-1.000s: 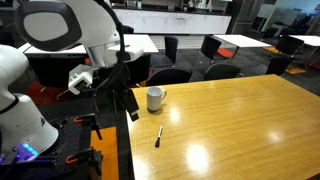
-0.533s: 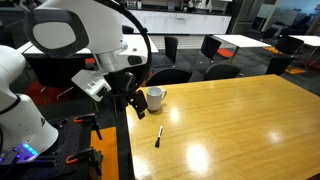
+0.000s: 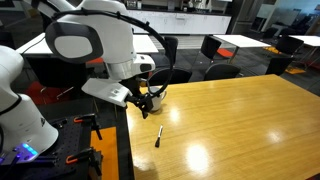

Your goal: Move the pen to the right

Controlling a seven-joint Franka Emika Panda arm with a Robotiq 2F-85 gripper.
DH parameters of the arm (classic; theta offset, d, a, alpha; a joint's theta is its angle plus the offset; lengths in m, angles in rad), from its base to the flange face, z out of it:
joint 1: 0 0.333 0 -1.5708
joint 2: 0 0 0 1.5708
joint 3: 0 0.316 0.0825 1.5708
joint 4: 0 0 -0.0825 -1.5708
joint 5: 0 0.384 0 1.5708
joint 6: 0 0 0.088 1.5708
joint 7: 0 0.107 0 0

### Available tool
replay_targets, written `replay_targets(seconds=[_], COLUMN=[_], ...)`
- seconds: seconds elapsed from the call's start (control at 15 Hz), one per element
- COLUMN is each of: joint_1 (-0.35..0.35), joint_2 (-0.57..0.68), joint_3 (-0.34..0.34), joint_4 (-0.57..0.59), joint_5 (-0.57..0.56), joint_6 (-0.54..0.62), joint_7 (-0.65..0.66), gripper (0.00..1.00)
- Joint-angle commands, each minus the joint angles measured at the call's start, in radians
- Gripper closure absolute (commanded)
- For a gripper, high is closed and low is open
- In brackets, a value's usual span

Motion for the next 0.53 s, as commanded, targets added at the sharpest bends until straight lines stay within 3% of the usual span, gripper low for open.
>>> replay_targets(seconds=[0.0,0.33,0.4,0.47], joint_1=[0.03,0.039,0.001,0.001], joint_2=[0.083,0.164,0.124,0.138], joint_3=[-0.006,0.018,0.042,0.046], joint_4=[0.056,0.11,0.06,0.071], joint_5=[0.072,0.165,0.139,0.15], joint_6=[-0.03,-0.126,-0.069,-0.084], joint_7=[-0.158,-0.355,-0.294,-0.319], gripper=[0.0,0.0,0.0,0.0])
